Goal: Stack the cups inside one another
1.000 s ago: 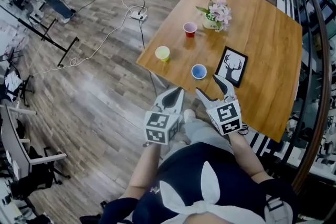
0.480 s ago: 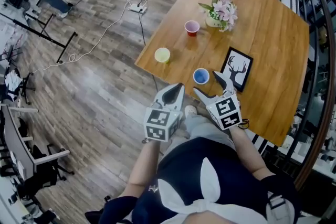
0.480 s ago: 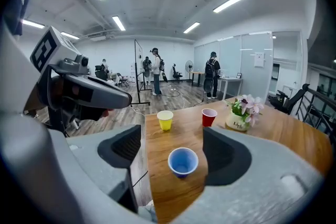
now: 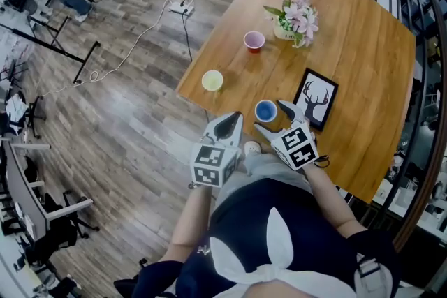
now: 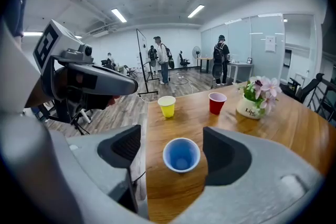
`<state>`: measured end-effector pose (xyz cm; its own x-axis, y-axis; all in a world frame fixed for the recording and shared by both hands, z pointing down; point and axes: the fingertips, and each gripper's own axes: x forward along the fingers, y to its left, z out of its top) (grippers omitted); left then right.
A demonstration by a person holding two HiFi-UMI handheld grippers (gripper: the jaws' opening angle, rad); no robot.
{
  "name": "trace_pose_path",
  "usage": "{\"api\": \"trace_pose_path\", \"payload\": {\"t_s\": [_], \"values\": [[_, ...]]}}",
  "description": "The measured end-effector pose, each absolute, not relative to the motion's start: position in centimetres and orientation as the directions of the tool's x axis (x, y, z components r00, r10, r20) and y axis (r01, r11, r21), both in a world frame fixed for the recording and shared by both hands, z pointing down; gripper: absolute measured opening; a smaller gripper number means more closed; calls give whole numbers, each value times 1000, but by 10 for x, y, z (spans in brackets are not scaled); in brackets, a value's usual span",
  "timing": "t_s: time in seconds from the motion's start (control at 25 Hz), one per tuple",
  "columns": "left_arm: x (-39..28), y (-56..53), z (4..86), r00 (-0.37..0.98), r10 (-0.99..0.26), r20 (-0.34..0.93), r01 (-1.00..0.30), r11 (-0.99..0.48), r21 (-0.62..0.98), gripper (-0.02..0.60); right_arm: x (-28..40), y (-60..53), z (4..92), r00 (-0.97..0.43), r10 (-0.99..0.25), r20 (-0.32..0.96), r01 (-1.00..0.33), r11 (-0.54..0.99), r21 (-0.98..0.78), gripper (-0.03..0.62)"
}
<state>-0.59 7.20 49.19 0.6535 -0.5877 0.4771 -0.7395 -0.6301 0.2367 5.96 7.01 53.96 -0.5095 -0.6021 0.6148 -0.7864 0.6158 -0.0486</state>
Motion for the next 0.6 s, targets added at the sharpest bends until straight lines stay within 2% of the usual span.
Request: {"api": "trace_pose_path", "payload": {"t_s": [0.6], "values": [[-2,60,513,629,-578,519,-759,-601,250,26,71,61,608,-476,-479,737,-774,626,-93,368]]}}
